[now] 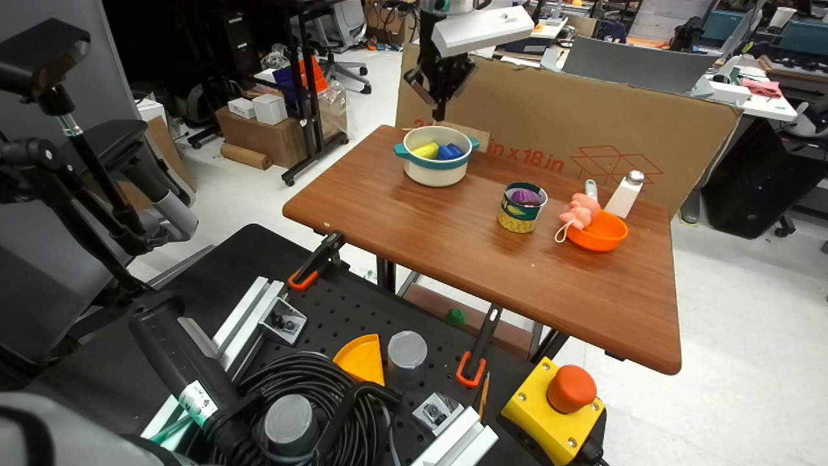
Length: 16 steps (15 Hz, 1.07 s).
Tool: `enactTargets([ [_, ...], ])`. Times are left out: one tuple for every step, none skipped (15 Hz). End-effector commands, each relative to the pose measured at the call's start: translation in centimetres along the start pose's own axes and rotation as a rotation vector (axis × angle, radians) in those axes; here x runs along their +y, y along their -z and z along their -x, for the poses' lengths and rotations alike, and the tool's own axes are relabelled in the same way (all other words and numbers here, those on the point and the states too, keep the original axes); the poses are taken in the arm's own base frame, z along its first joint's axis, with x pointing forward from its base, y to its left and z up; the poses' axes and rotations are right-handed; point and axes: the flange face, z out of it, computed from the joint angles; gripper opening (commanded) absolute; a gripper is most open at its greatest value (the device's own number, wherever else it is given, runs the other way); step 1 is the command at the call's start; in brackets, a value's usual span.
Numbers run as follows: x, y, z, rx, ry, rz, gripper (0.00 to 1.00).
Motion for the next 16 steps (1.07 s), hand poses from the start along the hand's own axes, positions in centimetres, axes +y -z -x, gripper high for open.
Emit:
enactTargets([
  [-0.49,0.75,0.44,0.020,0.018,0.001,0.27],
  [-0.51,0.74,0.45,0.020,0.020,0.000,0.32],
  [-0.52,0.74,0.45,0.020,0.020,-0.001,0.40],
  [-0.54,0.75,0.46,0.020,0.021,-0.002,0.47],
  [-0.55,0.76,0.46,0.020,0.023,-0.002,0.55],
  [-0.55,0.77,0.47,0.020,0.024,-0.002,0.62],
  [-0.56,0.78,0.49,0.020,0.025,-0.002,0.70],
  [-0.58,0.79,0.52,0.020,0.026,-0.002,0.76],
  [-0.60,0.80,0.56,0.020,0.028,-0.002,0.83],
  [-0.61,0.76,0.61,0.019,0.031,-0.001,0.91],
  [-0.63,0.71,0.66,0.019,0.035,-0.001,0.98],
  [-0.67,0.63,0.76,0.019,0.043,-0.003,1.00],
  [-0.73,0.54,0.89,0.019,0.054,-0.005,1.00],
  [-0.78,0.49,1.01,0.018,0.060,-0.006,1.00],
  [-0.81,0.49,1.12,0.018,0.064,-0.005,1.00],
  [-0.85,0.55,1.21,0.018,0.066,-0.006,1.00],
])
